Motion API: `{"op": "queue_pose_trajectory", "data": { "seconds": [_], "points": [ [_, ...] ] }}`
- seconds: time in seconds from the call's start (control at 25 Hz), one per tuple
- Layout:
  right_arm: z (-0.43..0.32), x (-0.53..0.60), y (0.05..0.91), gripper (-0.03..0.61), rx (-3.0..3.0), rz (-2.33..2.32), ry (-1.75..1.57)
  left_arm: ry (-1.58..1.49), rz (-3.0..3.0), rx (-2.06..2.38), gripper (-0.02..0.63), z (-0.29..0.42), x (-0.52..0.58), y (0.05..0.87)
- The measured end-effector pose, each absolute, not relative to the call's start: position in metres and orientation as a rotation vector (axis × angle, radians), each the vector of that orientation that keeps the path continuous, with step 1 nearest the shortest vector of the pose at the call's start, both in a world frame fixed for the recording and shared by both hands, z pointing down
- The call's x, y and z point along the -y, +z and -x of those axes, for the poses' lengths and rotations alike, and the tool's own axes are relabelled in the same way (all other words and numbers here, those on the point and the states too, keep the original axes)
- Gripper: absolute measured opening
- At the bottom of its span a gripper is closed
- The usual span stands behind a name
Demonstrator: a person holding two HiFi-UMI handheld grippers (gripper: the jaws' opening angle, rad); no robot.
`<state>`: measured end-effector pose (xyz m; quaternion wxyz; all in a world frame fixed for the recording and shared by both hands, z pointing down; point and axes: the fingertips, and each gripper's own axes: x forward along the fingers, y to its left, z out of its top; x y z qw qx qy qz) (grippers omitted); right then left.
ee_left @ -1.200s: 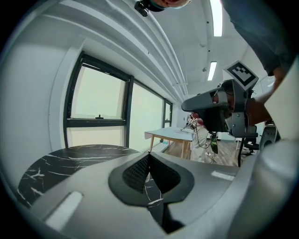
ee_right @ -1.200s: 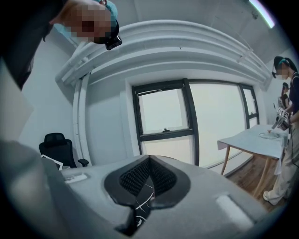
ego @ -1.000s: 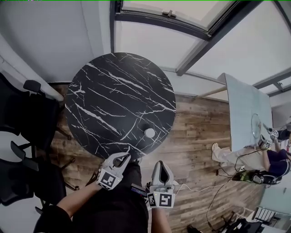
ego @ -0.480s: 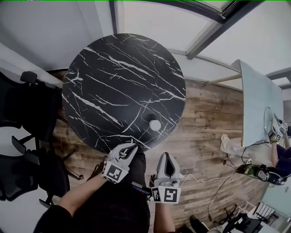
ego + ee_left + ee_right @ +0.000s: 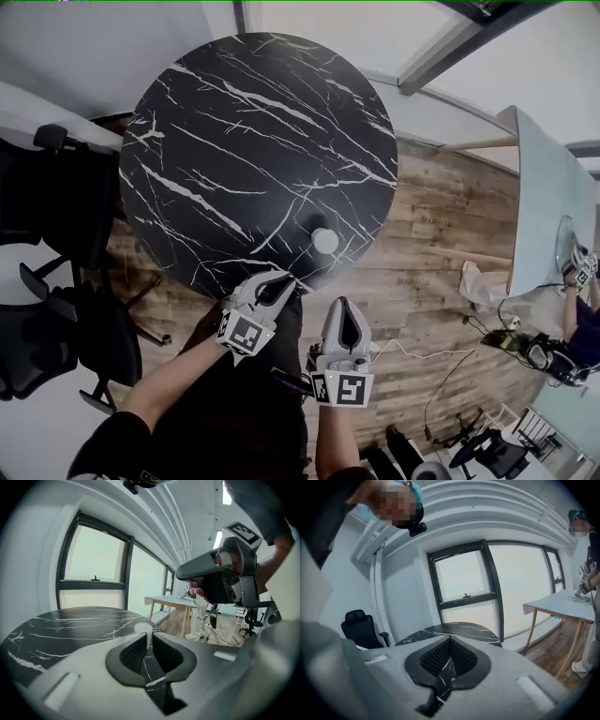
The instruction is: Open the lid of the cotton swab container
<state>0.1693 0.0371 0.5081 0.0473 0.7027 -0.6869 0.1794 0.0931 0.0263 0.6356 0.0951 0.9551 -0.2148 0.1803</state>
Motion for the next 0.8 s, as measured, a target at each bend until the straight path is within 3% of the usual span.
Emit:
{"op": "queue_pose_trajectory", "data": {
  "seconds": [0.32,0.8],
  "points": [
    [-0.175,-0.037,0.525,-0.002,2.098,-2.123,0.592,0.598,-2.794,0.616,0.07,-0.108,-0.029,0.665],
    [-0.178,-0.041,0.541,-0.002,2.078,-2.106,0.632,0.662,-2.763,0.63,0.197,-0.128,-0.019,0.685]
  ]
}}
